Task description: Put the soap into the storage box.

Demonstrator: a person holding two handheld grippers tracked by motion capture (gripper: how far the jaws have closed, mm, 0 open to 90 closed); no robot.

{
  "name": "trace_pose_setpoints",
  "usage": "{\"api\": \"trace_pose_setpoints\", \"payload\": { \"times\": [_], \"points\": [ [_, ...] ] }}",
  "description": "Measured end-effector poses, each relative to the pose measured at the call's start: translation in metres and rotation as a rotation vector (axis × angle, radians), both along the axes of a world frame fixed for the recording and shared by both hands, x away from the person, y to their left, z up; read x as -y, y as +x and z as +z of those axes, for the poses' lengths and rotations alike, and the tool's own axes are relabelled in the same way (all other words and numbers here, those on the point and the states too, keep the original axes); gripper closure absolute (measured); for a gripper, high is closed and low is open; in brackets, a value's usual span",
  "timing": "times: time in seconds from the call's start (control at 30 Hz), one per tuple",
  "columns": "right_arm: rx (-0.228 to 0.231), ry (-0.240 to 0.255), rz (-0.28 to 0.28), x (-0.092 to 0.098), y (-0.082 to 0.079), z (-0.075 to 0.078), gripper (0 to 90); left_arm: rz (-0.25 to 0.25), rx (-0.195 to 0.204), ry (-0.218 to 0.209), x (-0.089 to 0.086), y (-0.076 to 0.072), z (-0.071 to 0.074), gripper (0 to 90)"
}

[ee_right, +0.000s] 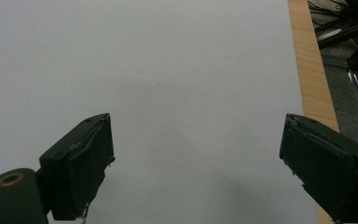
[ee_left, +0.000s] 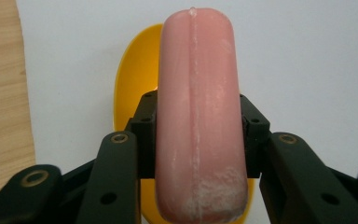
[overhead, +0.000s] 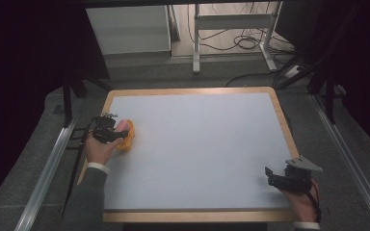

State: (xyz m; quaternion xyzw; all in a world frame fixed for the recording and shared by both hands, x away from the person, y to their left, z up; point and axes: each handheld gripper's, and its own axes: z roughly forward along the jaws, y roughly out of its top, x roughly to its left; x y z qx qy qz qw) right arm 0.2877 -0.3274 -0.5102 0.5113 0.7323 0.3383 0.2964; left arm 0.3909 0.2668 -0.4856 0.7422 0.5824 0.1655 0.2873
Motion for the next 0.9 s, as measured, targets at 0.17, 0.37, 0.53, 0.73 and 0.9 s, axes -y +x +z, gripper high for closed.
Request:
{"api": "trace_pose_setpoints", "payload": {
  "times": [0.17, 0.37, 0.53, 0.73, 0.9],
  "points": [
    [0.001, -0.001, 0.003, 0.000, 0.000, 0.000, 9.4, 0.007, -0.016, 0.012, -0.002, 0.003, -0.009, 60.0],
    [0.002, -0.001, 0.002, 0.000, 0.000, 0.000, 9.4, 0.016, 0.002, 0.003, -0.003, 0.001, -0.012, 59.4],
    [0.002, -0.001, 0.001, 0.000, 0.000, 0.000, 9.4, 0.022, 0.041, 0.013, -0.003, -0.003, 0.000, 40.5],
    [0.004, -0.002, 0.002, 0.000, -0.001, 0.000, 9.4, -0.015, 0.083, -0.013, -0.001, -0.014, 0.009, 23.2],
    [0.005, 0.001, -0.001, 0.000, -0.001, 0.001, 9.4, -0.027, 0.121, -0.012, -0.001, -0.026, 0.016, 19.4]
  ]
}}
